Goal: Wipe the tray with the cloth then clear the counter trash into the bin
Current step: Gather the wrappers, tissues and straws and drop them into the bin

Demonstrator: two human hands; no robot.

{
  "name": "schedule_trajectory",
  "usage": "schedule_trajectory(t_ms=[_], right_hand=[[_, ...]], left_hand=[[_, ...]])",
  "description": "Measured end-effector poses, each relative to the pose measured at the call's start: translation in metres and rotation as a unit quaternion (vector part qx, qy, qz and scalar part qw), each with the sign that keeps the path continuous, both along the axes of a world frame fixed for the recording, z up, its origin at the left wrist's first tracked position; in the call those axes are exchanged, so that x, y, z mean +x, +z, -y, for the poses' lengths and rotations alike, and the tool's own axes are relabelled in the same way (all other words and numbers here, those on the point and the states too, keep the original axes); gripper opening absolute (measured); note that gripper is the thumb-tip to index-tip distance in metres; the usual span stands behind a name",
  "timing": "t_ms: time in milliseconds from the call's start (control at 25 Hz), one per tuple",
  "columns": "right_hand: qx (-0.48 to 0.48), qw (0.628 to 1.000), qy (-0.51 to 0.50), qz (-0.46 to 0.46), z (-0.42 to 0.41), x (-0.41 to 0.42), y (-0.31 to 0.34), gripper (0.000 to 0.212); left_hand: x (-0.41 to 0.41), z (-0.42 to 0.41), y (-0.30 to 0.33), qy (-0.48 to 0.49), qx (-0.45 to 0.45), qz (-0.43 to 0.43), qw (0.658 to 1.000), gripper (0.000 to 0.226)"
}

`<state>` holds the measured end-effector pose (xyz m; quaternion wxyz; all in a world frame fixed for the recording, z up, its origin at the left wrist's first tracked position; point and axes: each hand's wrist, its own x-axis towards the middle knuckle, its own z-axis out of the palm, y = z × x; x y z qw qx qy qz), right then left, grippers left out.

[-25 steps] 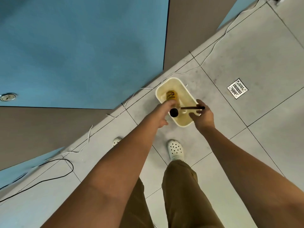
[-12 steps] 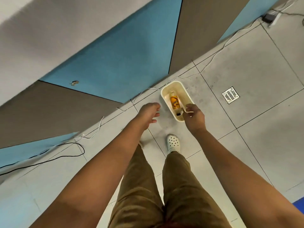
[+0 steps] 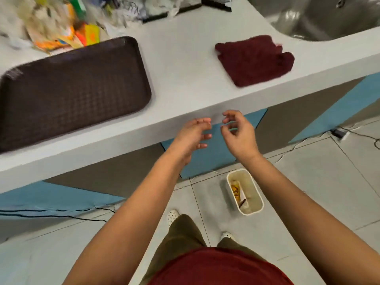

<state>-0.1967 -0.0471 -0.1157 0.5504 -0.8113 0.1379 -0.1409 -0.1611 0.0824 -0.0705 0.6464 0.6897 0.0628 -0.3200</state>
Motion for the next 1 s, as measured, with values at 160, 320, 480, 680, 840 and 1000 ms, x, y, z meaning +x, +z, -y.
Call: schedule_trajectory(t_ms=[160,320,480,680,840,1000], right_hand=[[-0.002,0.999,0.023,0.046,-0.045,0.058,0.052,0.027],[-0.003,0.999,0.042,0.032,-0.085,0.109,0.076,0.024],[-0.015,0.999,0.047,0.005,-0.117,0.147,0.079,0.021],[-0.051,0.997,0.045,-0.03,-0.116,0.181,0.073,0.019],[-0.085,0.994,0.052,-0.039,-0.1,0.221,0.072,0.019],[-0.117,0.987,0.096,-0.049,-0.089,0.268,0.076,0.017]], left_hand=[[0.046,-0.058,0.047,0.052,-0.017,0.053,0.997,0.014],[0.084,-0.121,0.062,0.091,-0.009,0.072,0.993,0.014],[0.125,-0.179,0.067,0.156,0.015,0.082,0.984,0.015],[0.174,-0.211,0.067,0.207,0.043,0.091,0.973,0.016],[0.219,-0.221,0.071,0.243,0.065,0.119,0.961,0.017],[0.26,-0.223,0.072,0.3,0.093,0.144,0.938,0.015]])
